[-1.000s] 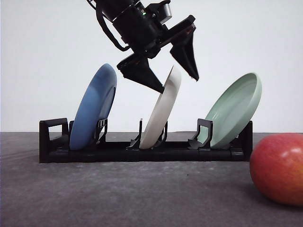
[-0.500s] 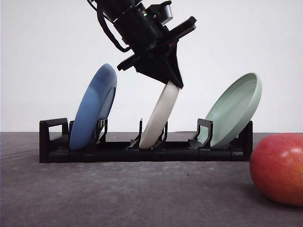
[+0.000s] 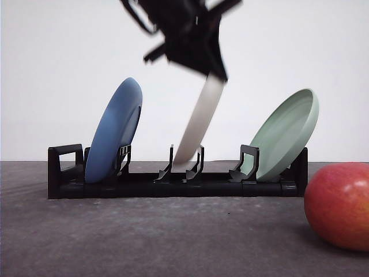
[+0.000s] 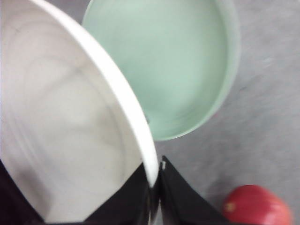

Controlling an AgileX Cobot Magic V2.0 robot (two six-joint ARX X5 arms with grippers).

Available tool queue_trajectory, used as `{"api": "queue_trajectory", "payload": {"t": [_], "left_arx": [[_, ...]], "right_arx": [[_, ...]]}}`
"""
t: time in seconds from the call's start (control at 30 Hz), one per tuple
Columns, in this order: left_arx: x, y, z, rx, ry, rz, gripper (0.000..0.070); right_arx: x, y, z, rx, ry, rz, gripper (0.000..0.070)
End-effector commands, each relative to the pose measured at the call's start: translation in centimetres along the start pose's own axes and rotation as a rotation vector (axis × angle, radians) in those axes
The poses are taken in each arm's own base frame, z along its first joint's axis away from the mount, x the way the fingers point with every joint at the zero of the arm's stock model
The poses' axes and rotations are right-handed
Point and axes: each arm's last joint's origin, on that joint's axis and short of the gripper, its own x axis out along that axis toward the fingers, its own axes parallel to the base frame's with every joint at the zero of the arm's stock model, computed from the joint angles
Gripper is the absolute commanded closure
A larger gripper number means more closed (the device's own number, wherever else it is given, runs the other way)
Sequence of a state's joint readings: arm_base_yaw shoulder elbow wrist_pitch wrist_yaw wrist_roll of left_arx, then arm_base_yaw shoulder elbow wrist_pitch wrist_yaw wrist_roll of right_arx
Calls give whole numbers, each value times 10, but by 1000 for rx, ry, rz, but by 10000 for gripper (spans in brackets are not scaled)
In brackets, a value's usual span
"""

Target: Place pomegranate in white plate

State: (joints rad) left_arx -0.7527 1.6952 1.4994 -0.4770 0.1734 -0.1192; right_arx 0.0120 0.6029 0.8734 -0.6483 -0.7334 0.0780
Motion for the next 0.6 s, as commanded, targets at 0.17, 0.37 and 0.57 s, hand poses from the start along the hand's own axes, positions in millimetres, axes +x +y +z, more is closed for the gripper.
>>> {"api": "queue_trajectory", "payload": {"t": [0.17, 0.37, 0.57], "left_arx": [[-66, -42, 7, 91, -36, -71, 700], [-114, -79, -20, 268, 105, -48, 700], [-129, -112, -49, 400, 254, -14, 700]], "right_arx": [[-2, 2, 3, -9, -3, -1, 112], [-2, 2, 3, -1, -1, -1, 112], [-2, 2, 3, 8, 2, -1, 112]]}}
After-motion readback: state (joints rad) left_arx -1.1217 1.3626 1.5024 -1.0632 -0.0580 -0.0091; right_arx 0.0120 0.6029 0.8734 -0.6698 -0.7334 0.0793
